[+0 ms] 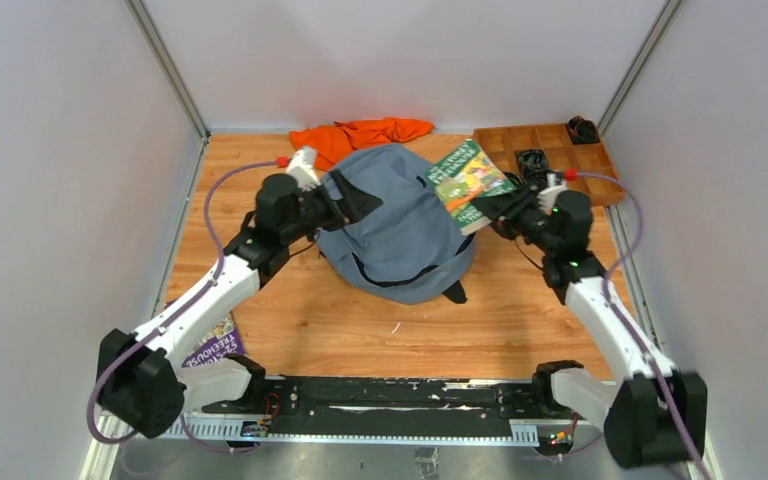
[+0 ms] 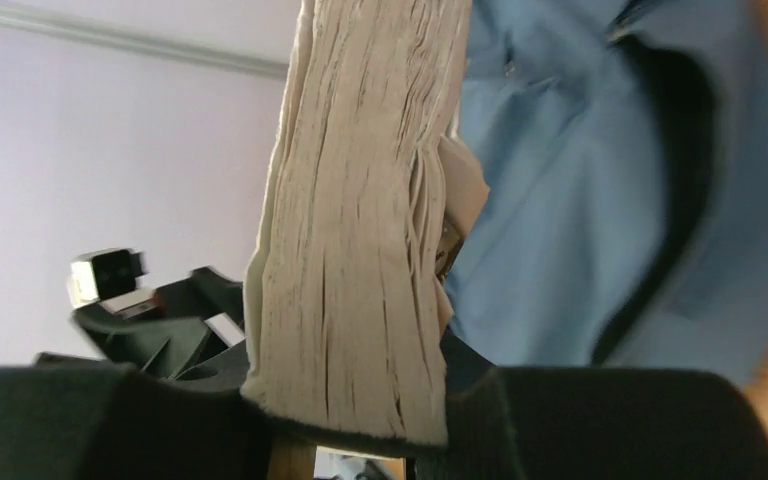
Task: Pack the student bag
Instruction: Pick up the book from the center of the board.
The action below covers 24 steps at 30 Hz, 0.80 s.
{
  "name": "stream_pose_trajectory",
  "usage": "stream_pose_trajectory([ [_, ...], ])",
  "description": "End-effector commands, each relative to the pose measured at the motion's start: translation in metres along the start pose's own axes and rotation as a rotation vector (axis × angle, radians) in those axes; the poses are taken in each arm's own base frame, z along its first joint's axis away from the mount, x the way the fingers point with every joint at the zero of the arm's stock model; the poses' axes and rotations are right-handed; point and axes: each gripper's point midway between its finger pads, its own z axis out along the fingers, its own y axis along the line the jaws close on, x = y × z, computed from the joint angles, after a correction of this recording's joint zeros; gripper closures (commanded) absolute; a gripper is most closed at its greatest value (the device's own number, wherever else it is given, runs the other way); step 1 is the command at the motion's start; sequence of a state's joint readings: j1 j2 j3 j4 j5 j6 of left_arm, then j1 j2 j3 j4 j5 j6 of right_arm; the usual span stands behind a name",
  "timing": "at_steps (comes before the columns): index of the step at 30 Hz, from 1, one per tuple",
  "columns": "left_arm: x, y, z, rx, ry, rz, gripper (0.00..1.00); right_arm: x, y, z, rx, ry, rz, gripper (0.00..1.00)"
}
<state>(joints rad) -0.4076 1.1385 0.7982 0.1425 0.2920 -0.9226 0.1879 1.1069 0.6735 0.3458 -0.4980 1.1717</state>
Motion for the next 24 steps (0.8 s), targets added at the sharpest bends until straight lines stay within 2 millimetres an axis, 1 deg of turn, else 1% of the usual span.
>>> stream_pose_trajectory([
  [1,0.056,-0.001,0.008,-0.116,0.291,0.496,0.08,-0.035,-0.017,-0.058,0.137,-0.079,-0.123,1.0],
  [2,0.069,-0.006,0.011,-0.101,0.35,0.565,0.07,-0.044,-0.019,-0.068,0.138,-0.088,-0.096,1.0],
  [3,0.079,-0.013,0.012,-0.08,0.394,0.625,0.07,-0.049,-0.019,-0.076,0.14,-0.094,-0.084,1.0],
  [4,0.089,-0.016,0.014,-0.068,0.435,0.677,0.07,-0.054,-0.02,-0.083,0.153,-0.102,-0.079,1.0],
  [7,0.116,-0.023,0.016,-0.041,0.543,0.79,0.07,-0.061,-0.02,-0.1,0.202,-0.137,-0.108,1.0],
  [8,0.13,-0.021,0.018,-0.04,0.591,0.826,0.08,-0.061,-0.018,-0.102,0.211,-0.14,-0.114,1.0],
  [9,0.136,-0.023,0.02,-0.039,0.609,0.851,0.08,-0.061,-0.015,-0.103,0.209,-0.142,-0.117,1.0],
  [12,0.156,-0.019,0.029,-0.049,0.664,0.892,0.11,-0.062,-0.011,-0.105,0.202,-0.148,-0.12,1.0],
  [15,0.169,-0.01,0.039,-0.052,0.684,0.875,0.14,-0.06,-0.014,-0.106,0.215,-0.153,-0.117,1.0],
  [17,0.174,-0.007,0.044,-0.049,0.689,0.866,0.19,-0.058,-0.017,-0.106,0.217,-0.148,-0.107,1.0],
  [18,0.175,-0.006,0.046,-0.05,0.689,0.864,0.22,-0.057,-0.018,-0.106,0.217,-0.145,-0.104,1.0],
  [21,0.171,-0.003,0.052,-0.077,0.667,0.872,0.38,-0.055,-0.018,-0.107,0.216,-0.146,-0.107,1.0],
  [22,0.171,-0.002,0.053,-0.081,0.667,0.874,0.41,-0.055,-0.019,-0.107,0.217,-0.146,-0.106,1.0],
  [24,0.174,-0.001,0.054,-0.08,0.677,0.878,0.42,-0.055,-0.019,-0.107,0.217,-0.147,-0.107,1.0],
])
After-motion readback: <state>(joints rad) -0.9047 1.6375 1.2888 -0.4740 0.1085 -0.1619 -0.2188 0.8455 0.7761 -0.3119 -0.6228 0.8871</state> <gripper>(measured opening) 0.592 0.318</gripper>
